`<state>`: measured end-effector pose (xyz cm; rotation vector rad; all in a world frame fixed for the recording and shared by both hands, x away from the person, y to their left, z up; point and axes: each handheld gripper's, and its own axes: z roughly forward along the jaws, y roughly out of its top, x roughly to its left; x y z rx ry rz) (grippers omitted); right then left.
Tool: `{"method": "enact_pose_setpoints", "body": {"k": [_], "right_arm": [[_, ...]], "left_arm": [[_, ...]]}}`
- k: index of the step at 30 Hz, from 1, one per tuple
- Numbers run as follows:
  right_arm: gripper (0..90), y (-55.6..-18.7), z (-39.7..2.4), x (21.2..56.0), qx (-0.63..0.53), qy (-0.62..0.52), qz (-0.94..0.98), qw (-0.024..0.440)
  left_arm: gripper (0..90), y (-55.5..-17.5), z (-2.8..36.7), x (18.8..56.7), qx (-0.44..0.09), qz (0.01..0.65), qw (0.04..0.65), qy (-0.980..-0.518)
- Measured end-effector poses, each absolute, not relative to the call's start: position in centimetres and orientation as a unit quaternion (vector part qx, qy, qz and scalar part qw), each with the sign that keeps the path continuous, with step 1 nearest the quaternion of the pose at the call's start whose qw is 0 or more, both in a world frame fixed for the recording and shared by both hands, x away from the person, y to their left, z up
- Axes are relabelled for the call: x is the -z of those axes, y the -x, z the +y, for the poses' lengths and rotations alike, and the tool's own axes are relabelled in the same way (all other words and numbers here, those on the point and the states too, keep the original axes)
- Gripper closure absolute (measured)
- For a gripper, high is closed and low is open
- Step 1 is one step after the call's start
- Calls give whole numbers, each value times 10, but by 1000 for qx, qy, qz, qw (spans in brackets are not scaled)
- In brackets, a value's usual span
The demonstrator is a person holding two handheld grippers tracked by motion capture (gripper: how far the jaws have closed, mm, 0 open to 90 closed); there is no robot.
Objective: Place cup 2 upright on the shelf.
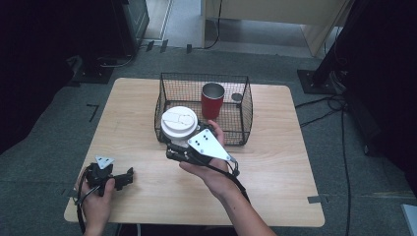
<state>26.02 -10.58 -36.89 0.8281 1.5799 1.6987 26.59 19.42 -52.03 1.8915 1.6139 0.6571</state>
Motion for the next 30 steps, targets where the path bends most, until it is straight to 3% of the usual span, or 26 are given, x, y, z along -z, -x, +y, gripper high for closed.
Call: {"method": "enact_pose_setpoints", "body": {"k": [30], "right_arm": [[158,-320,-96,352,-647,-337,585,355]], "left_arm": [[0,-267,194,520,-245,602,281,-706]]}}
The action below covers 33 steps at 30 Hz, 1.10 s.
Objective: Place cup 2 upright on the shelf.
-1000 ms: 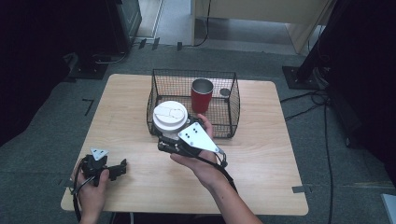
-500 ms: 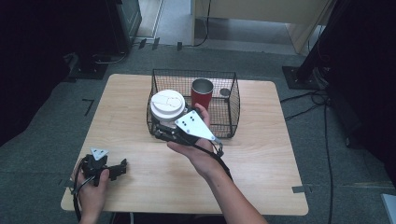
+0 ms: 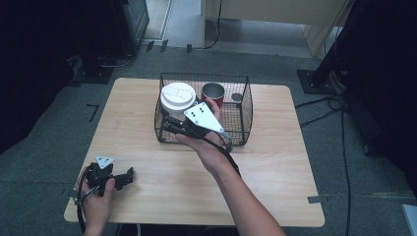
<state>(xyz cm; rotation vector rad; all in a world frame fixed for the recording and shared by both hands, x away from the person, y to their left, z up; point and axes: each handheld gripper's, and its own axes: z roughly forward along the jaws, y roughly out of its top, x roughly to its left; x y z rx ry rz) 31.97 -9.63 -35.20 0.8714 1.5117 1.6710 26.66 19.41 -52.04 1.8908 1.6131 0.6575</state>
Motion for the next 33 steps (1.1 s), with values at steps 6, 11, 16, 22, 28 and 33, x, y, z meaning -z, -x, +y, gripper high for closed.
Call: {"method": "enact_pose_setpoints", "body": {"k": [6,11,16,22,28,33], "right_arm": [[158,-334,-97,353,-642,-350,582,356],[158,-346,-96,355,-633,-353,586,363],[158,-359,-94,359,-628,-364,585,362],[158,-375,-89,368,-616,-373,591,362],[158,-392,-88,377,-607,-384,590,369],[158,-405,-87,386,-601,-387,596,366]], "left_arm": [[0,-267,194,520,-245,602,282,-706],[0,-267,194,520,-245,602,282,-706],[0,-267,194,520,-246,602,281,-706],[0,-267,194,520,-246,601,282,-706],[0,-267,194,520,-246,602,282,-706],[0,-267,194,520,-246,602,282,-706]]}}
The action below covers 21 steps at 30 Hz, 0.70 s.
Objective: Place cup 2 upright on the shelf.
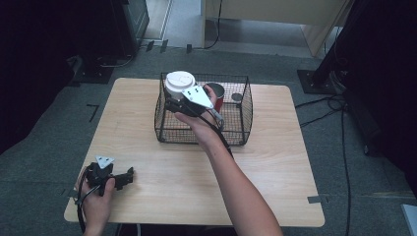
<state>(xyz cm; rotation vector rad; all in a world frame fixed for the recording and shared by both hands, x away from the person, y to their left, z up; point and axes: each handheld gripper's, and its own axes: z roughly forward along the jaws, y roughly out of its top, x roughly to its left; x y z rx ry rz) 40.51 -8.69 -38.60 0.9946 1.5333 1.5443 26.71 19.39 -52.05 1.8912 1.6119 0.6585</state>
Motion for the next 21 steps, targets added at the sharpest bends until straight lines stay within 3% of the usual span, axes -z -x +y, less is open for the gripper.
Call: {"method": "enact_pose_setpoints", "body": {"k": [21], "right_arm": [[159,-446,-76,421,-577,-389,634,339]], "left_arm": [[0,-267,194,520,-245,601,280,-707]]}}
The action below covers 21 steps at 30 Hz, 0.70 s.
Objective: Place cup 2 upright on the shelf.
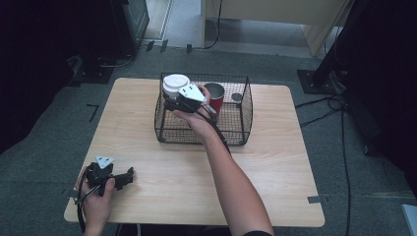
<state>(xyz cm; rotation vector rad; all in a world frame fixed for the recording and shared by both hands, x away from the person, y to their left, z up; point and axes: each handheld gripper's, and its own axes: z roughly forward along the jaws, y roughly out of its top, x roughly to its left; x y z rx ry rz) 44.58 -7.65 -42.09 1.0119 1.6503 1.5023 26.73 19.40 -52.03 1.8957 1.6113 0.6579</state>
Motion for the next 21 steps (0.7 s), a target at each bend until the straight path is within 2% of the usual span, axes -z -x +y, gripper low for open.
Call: {"method": "enact_pose_setpoints", "body": {"k": [21], "right_arm": [[158,-451,-72,442,-548,-367,682,316]], "left_arm": [[0,-267,194,520,-245,602,281,-707]]}}
